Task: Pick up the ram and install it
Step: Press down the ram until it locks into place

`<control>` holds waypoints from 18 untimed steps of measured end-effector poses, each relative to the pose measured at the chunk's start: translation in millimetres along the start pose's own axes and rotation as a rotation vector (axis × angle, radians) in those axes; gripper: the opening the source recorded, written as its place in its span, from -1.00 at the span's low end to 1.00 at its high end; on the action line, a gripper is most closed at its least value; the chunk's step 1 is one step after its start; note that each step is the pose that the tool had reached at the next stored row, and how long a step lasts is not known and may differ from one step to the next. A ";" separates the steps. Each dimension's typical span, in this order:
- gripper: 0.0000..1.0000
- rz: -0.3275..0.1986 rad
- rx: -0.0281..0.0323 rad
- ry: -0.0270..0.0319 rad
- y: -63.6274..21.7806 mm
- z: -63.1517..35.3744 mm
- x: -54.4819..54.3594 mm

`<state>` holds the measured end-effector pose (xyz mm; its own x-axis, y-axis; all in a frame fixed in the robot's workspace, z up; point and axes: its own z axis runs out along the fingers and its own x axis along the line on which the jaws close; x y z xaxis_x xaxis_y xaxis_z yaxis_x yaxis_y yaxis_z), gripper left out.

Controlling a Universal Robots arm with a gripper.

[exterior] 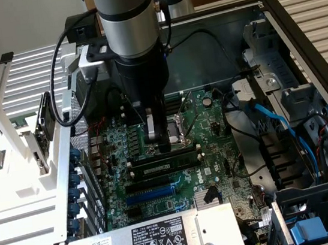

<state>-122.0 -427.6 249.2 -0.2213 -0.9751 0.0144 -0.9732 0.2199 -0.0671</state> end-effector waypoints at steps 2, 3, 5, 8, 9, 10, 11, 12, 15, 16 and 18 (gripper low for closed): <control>-0.79 0.066 -0.0009 0.0044 0.0 0.1 0.0; -0.79 0.101 -0.0015 0.0068 0.0 0.1 0.0; -0.79 0.170 -0.0025 0.0116 0.0 0.3 0.0; -0.79 0.275 -0.0039 0.0185 0.1 1.5 0.0; -0.79 0.308 -0.0044 0.0207 0.2 2.3 -0.1; -0.79 0.339 -0.0049 0.0230 0.2 2.3 0.0; -0.79 0.354 -0.0052 0.0240 0.2 2.3 0.0; -0.79 0.368 -0.0053 0.0248 0.2 2.4 0.0; -0.79 0.452 -0.0065 0.0304 0.2 2.4 0.0; -0.79 0.466 -0.0068 0.0314 0.2 2.3 0.0; -0.79 0.489 -0.0071 0.0330 0.2 2.3 0.0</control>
<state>-122.0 -427.6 246.9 -0.6542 -0.7562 0.0145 -0.7552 0.6520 -0.0671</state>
